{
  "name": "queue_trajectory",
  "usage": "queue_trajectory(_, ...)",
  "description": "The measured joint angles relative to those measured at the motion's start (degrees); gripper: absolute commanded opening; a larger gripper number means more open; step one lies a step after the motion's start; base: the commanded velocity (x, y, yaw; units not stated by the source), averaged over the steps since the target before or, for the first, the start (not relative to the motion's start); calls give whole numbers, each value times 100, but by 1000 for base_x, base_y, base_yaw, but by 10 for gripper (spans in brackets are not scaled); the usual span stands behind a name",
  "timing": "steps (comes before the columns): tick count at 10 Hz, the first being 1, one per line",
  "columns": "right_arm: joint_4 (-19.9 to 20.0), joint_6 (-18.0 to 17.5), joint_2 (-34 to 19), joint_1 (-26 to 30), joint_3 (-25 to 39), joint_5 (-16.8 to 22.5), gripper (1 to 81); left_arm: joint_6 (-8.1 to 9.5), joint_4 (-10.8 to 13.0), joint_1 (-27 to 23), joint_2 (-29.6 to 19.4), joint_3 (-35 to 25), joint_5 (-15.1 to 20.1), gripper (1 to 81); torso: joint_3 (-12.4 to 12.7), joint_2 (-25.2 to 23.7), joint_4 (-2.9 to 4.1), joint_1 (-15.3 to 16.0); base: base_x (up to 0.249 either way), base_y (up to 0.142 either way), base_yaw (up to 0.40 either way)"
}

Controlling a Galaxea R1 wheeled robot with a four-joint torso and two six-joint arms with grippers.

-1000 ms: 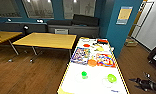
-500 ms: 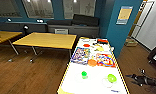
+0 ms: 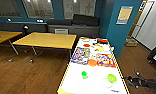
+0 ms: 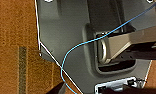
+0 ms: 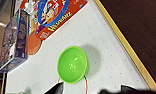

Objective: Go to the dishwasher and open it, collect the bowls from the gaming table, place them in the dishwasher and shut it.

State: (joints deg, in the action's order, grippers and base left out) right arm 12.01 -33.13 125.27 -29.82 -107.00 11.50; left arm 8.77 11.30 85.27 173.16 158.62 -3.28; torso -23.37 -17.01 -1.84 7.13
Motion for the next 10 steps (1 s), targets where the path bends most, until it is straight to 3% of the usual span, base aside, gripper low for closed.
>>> queue_trajectory(3, 0, -5, 478, -243, -295, -20, 811, 0, 0, 0, 0, 4, 1, 811, 0, 0, 0, 0, 0, 0, 0)
queue_trajectory(10, 251, -261, 941, -33, -1250, -65, 811, 0, 0, 0, -30, 4, 4, 811, -2, 4, 0, 2, 0, 0, 0)
